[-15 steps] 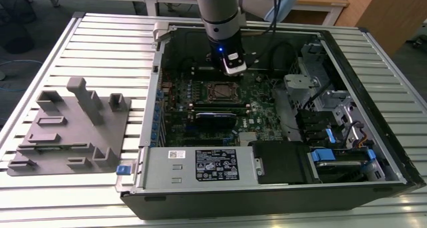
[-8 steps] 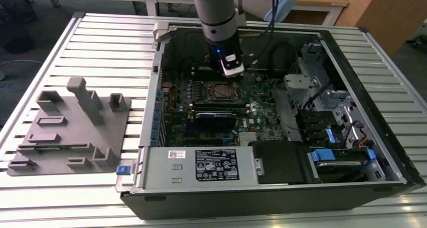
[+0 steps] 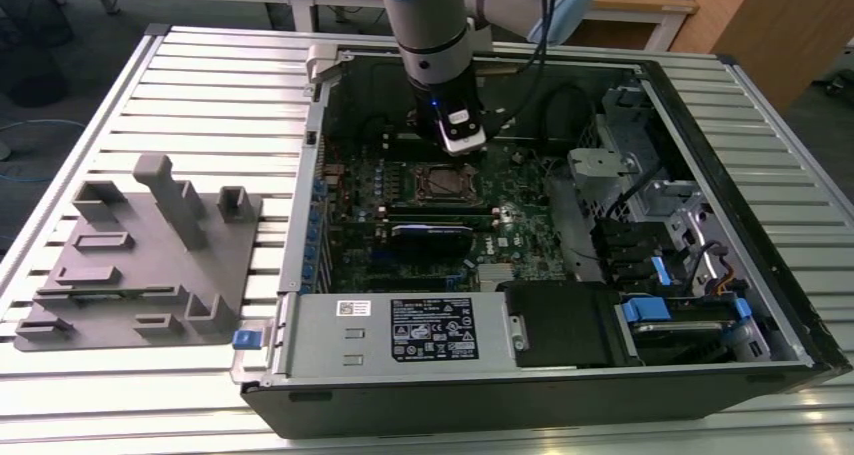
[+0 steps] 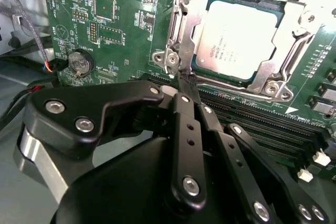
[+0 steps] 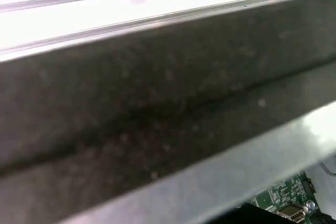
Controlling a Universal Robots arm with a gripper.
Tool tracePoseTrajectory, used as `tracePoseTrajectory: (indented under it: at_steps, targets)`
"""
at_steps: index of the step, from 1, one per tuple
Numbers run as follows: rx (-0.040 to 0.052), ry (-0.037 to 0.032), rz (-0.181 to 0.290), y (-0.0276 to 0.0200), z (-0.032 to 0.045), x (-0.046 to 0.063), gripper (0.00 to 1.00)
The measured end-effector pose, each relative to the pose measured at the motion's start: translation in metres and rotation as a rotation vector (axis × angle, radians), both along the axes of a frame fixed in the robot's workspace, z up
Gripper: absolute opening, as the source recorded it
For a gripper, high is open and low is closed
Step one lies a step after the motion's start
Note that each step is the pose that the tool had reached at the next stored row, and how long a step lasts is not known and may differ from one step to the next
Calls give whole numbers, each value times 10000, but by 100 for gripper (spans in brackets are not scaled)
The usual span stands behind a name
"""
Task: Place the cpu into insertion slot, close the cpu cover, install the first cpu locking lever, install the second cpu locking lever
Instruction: 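Install the first cpu locking lever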
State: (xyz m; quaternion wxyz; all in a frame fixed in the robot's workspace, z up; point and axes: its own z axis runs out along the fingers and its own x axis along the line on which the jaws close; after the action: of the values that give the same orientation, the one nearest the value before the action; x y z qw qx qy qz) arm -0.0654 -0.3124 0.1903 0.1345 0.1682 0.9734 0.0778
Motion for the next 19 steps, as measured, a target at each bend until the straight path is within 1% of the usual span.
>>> tracePoseTrajectory:
  at_steps: [3, 9, 16, 17, 18, 19]
  targets:
    - [4, -2, -1, 0, 24, -1, 10]
    - [3, 0, -1, 0, 128, -1, 10]
    - [1, 4, -2, 0, 130, 0, 10]
    - [-37, 57, 0, 0, 131, 5, 10]
    - [-75, 180, 0, 0, 131, 14, 10]
    - [-108, 320, 0, -1, 131, 24, 10]
